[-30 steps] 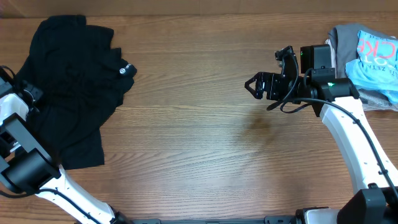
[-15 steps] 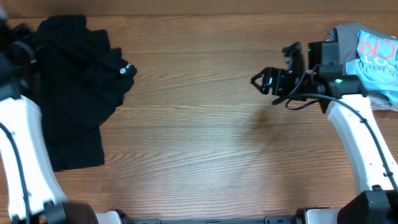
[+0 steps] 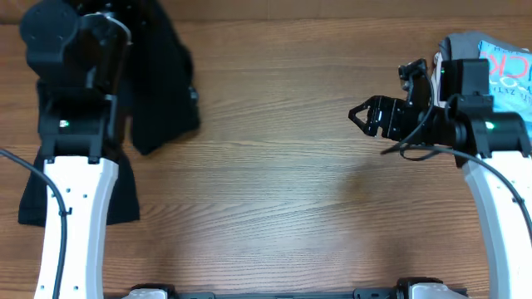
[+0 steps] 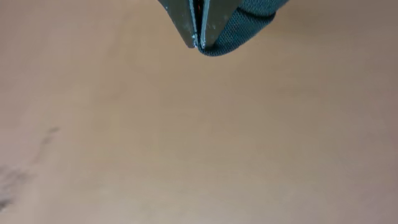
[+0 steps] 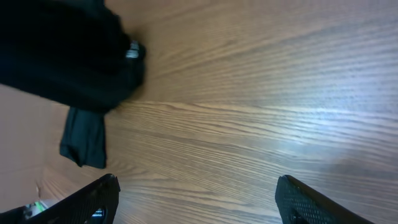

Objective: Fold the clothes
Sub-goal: 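Lift the black shirt with the left gripper toward the table center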

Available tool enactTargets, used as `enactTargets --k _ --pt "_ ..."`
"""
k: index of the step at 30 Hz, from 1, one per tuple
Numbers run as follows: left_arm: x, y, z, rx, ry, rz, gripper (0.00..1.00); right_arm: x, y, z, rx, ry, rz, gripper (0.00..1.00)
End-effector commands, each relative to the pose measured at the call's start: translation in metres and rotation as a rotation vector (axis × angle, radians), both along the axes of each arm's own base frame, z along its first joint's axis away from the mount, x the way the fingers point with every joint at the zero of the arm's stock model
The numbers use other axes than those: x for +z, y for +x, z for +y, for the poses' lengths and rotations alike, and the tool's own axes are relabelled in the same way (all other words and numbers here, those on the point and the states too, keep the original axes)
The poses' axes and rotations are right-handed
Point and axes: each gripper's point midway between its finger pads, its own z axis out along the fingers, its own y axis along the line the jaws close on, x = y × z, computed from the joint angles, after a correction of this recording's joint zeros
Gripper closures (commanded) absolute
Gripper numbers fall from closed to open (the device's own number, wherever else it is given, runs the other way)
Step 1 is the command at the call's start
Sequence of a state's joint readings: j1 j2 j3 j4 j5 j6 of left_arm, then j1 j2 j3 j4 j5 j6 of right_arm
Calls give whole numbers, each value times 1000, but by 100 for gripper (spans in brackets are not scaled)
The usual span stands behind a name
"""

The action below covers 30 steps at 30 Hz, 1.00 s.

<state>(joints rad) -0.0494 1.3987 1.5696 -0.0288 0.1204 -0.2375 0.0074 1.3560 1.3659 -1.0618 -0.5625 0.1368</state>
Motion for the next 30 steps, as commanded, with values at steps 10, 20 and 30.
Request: enactTargets --k 10,20,30 --pt "77 -44 -75 -226 -171 -256 96 45 -21 12 50 20 -141 15" --pt "66 -50 -108 -275 -220 -187 96 39 -23 19 70 7 -116 11" --pt "-28 -9 -82 187 96 92 96 17 -13 14 40 -36 -49 16"
